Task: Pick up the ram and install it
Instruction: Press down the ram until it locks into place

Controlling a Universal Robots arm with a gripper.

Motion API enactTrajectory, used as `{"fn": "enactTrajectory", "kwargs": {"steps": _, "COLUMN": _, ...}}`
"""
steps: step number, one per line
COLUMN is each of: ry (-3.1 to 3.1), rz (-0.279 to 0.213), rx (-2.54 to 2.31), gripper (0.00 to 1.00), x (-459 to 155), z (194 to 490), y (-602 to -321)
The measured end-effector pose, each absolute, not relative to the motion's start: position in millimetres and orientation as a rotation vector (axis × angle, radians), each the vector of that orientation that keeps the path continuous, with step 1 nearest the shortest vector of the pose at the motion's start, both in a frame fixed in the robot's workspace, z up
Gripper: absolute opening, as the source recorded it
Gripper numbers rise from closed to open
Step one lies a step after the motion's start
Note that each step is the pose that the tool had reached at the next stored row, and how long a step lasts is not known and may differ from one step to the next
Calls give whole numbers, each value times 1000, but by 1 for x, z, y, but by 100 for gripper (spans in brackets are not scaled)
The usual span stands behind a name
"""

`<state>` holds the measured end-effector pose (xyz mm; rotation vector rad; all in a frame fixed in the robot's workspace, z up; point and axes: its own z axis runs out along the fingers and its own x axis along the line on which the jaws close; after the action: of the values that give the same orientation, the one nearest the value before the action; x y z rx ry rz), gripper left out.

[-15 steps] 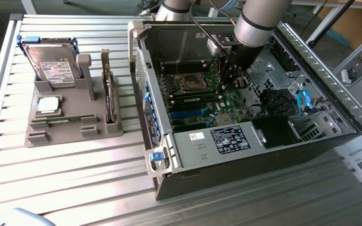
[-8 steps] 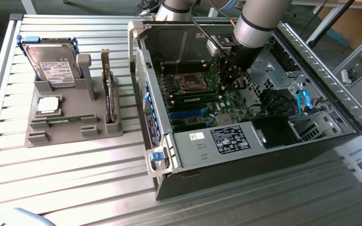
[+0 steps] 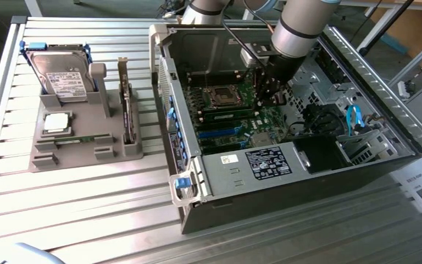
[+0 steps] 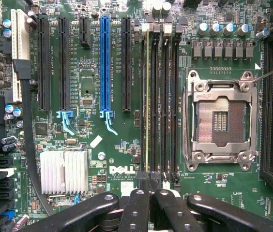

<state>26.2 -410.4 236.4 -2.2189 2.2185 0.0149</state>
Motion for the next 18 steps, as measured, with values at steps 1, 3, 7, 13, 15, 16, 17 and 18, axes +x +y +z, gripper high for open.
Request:
{"fn": "enactTrajectory", "kwargs": {"steps": 1, "ry": 2219, "rz": 15, "rx": -2219, "gripper": 10, "x": 26, "z": 236, "y": -410}}
{"fn": "enactTrajectory", "kwargs": {"steps": 3, "ry": 2218, "rz": 15, "rx": -2219, "gripper": 10, "x": 26, "z": 236, "y": -410}}
{"fn": "enactTrajectory", "kwargs": {"steps": 7, "ry": 2218, "rz": 15, "rx": -2219, "gripper": 10, "x": 26, "z": 236, "y": -409}}
{"fn": "enactTrajectory", "kwargs": {"steps": 13, "ry": 2218, "rz": 15, "rx": -2219, "gripper": 10, "x": 26, "z": 235, "y": -409}}
{"fn": "enactTrajectory", "kwargs": {"steps": 15, "ry": 2219, "rz": 15, "rx": -2219, "gripper": 10, "x": 26, "z": 234, "y": -409}}
{"fn": "enactTrajectory", "kwargs": {"steps": 16, "ry": 2219, "rz": 15, "rx": -2219, "gripper": 10, "x": 26, "z": 234, "y": -409}}
{"fn": "enactTrajectory", "kwargs": {"steps": 17, "ry": 2219, "rz": 15, "rx": -2219, "gripper": 10, "x": 26, "z": 234, "y": -409}}
{"fn": "enactTrajectory", "kwargs": {"steps": 18, "ry": 2219, "rz": 15, "rx": -2219, "gripper": 10, "x": 26, "z": 234, "y": -409}}
